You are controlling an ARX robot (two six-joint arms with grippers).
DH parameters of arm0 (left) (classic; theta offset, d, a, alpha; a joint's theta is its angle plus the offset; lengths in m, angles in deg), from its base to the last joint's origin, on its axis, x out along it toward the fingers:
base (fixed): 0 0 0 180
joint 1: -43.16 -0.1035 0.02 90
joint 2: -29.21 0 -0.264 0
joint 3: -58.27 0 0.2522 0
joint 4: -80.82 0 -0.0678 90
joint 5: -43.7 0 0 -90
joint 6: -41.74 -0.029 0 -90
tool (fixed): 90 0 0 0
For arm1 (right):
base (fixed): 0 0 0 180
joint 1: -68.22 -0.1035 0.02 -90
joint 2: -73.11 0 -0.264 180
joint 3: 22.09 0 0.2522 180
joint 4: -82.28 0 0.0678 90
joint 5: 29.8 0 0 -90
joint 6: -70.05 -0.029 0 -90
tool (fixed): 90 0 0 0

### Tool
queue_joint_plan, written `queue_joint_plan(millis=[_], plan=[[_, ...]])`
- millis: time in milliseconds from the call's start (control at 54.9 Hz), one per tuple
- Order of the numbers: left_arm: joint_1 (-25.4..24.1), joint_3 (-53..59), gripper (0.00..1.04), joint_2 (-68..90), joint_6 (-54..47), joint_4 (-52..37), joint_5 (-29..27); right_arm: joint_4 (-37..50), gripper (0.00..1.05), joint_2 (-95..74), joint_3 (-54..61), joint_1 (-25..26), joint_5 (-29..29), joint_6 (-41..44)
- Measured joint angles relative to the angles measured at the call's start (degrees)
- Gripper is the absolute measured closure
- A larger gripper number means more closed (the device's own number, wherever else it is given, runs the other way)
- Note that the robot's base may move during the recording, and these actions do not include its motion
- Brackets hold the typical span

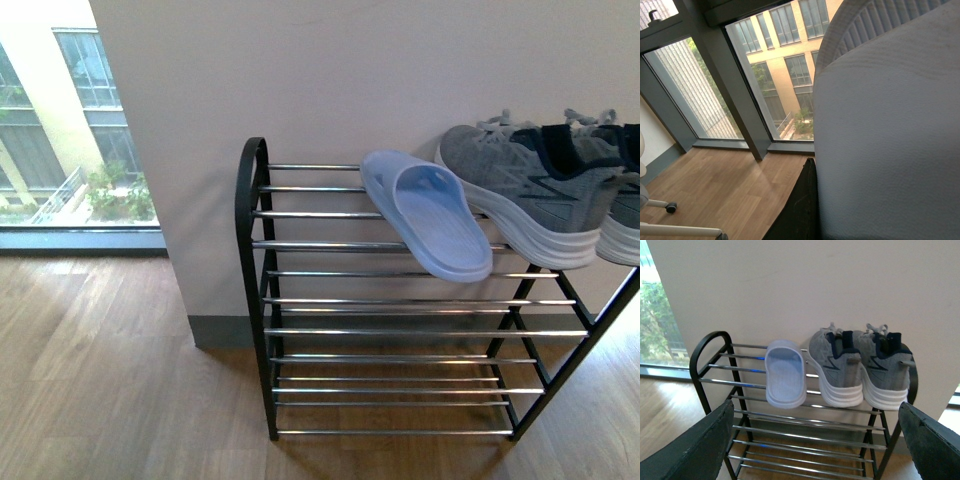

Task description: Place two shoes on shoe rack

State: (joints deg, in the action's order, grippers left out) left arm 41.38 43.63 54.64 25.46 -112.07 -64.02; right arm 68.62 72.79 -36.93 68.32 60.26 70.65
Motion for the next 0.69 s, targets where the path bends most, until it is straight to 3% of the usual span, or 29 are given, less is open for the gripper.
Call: queue_joint_plan(millis=[73, 109, 164, 219, 328, 693], plan=[[-0.2, -0.2, 1.03, -0.2, 0.9, 0.7, 1.4, 0.0, 0.09, 0.1, 0.0, 0.0, 0.1, 0.0], [-1.9, -2.9, 1.03, 0.2, 5.7, 9.4, 8.7, 0.0, 0.09, 0.1, 0.0, 0.0, 0.1, 0.0], [-1.6, -6.9, 1.03, 5.5, 14.2, 17.8, 14.3, 0.0, 0.09, 0.1, 0.0, 0.0, 0.0, 0.0], [0.5, -9.9, 1.03, 13.9, 22.4, 16.6, 15.7, 0.0, 0.09, 0.1, 0.0, 0.0, 0.0, 0.0], [4.9, -17.2, 1.03, 28.1, 29.6, 12.4, 16.1, 0.0, 0.09, 0.1, 0.0, 0.0, 0.0, 0.0], [16.2, -39.5, 1.03, 62.1, 35.2, 11.2, 13.8, 0.0, 0.09, 0.1, 0.0, 0.0, 0.0, 0.0]])
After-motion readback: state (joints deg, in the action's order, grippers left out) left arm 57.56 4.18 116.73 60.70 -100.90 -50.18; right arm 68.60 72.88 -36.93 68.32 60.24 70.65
